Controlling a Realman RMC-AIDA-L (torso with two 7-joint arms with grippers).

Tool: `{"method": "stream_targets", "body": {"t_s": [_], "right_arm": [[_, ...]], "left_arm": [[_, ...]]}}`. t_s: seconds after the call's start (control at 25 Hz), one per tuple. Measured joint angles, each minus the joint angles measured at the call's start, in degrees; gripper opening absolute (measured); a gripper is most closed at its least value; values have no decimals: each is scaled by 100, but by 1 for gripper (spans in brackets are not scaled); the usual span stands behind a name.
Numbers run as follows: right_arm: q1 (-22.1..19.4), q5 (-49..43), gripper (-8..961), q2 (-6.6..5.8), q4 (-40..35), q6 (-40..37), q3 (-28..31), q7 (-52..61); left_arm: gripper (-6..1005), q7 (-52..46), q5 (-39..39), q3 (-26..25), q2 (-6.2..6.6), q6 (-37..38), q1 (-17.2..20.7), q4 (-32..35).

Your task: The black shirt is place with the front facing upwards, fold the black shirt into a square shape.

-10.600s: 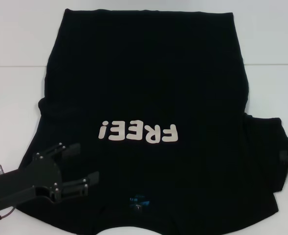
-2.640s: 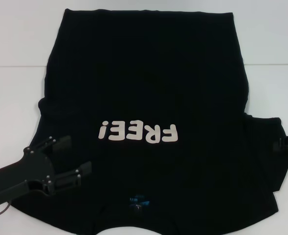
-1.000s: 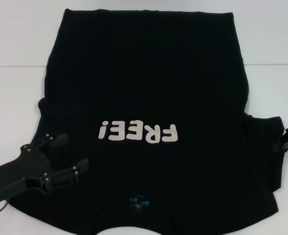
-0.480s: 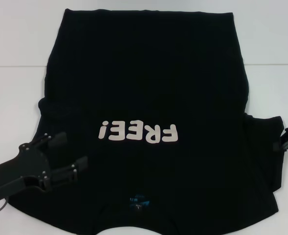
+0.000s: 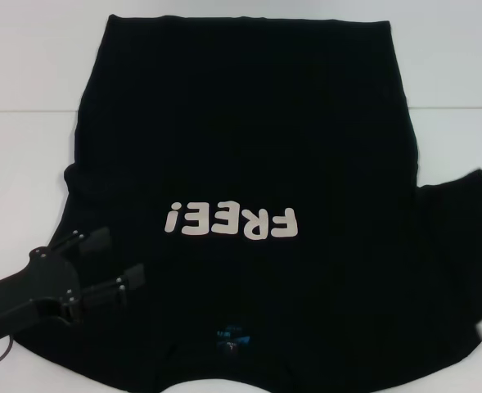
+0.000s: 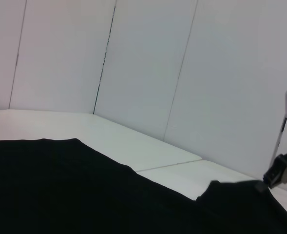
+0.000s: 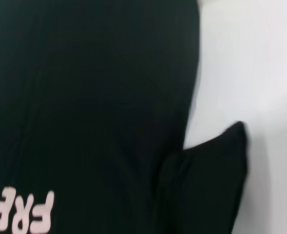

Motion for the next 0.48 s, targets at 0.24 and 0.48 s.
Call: {"method": "stream_targets", "body": {"t_s": [0.24, 0.48], "right_arm": [[103, 85, 103, 6, -241, -77, -6, -97], [461, 93, 121, 140, -185, -195, -179, -236]], "left_arm": [[920, -117, 6, 1, -2, 9, 12, 13], [920, -119, 2, -1, -2, 10, 45, 26]]}}
